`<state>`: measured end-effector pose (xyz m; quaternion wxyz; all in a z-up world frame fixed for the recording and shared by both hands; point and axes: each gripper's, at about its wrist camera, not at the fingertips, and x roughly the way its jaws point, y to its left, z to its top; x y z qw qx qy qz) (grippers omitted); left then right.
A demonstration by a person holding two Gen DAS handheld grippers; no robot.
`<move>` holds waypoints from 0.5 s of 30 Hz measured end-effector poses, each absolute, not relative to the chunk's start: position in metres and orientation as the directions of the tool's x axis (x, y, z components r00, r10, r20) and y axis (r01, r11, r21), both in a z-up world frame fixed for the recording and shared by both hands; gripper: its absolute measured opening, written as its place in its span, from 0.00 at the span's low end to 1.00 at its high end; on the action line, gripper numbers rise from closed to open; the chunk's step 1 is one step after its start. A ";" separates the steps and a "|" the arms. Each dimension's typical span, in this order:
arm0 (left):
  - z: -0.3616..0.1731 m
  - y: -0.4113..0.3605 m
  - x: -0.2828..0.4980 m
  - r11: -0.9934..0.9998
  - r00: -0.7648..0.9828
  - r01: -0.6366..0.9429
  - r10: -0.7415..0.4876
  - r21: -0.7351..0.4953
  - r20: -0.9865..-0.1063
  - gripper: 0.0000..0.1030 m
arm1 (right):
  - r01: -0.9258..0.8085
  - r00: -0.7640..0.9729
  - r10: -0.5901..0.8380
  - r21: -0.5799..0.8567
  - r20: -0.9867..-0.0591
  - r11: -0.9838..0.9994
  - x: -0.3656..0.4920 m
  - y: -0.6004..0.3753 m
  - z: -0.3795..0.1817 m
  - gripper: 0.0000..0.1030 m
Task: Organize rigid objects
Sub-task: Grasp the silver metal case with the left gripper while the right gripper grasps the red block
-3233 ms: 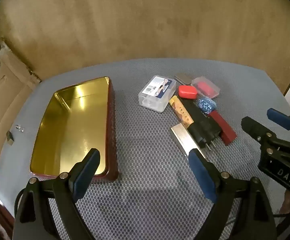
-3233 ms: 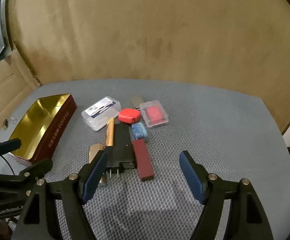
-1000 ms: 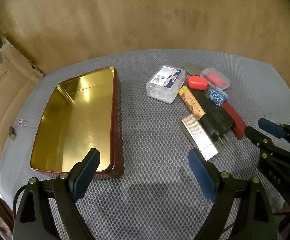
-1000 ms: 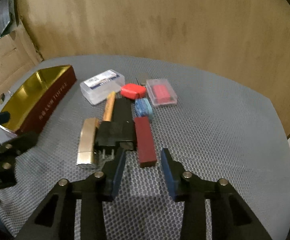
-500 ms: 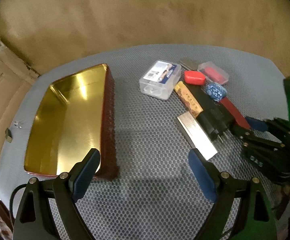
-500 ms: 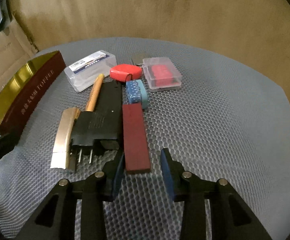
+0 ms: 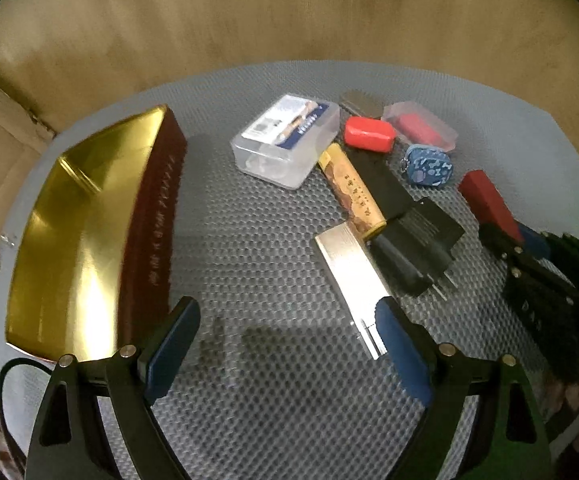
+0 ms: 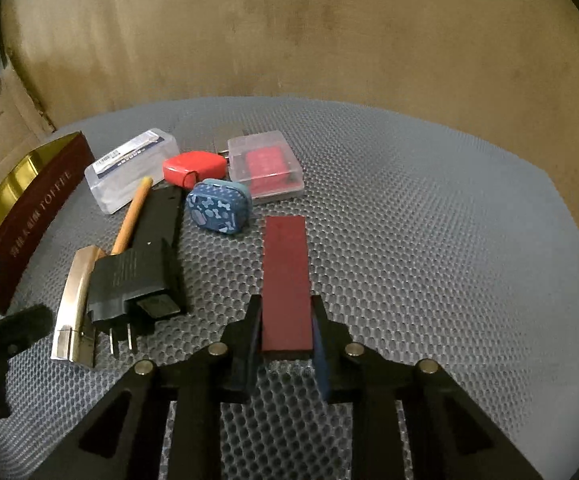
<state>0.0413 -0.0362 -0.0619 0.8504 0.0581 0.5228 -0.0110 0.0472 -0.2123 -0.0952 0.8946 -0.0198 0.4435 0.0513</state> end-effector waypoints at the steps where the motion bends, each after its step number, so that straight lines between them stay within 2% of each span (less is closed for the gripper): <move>1: -0.064 -0.039 0.044 0.993 0.455 0.079 0.040 0.085 -0.890 0.83 | -0.110 0.601 0.072 0.007 -0.796 0.994 0.047 -0.212 -0.095 0.22; 5: -0.065 -0.046 0.050 0.996 0.460 0.067 0.022 0.059 -0.888 0.83 | -0.108 0.599 0.099 0.042 -0.794 0.993 0.044 -0.217 -0.097 0.22; 9: -0.072 -0.049 0.055 0.999 0.431 0.051 -0.021 0.002 -0.902 0.75 | -0.108 0.599 0.099 0.043 -0.795 0.993 0.041 -0.226 -0.094 0.22; 13: -0.082 -0.050 0.057 0.999 0.416 0.046 -0.024 -0.005 -0.909 0.75 | -0.107 0.597 0.103 0.048 -0.796 0.993 0.046 -0.225 -0.092 0.22; 15: -0.085 -0.050 0.058 0.999 0.418 0.041 -0.022 -0.005 -0.908 0.69 | -0.107 0.597 0.101 0.046 -0.796 0.993 0.047 -0.222 -0.093 0.22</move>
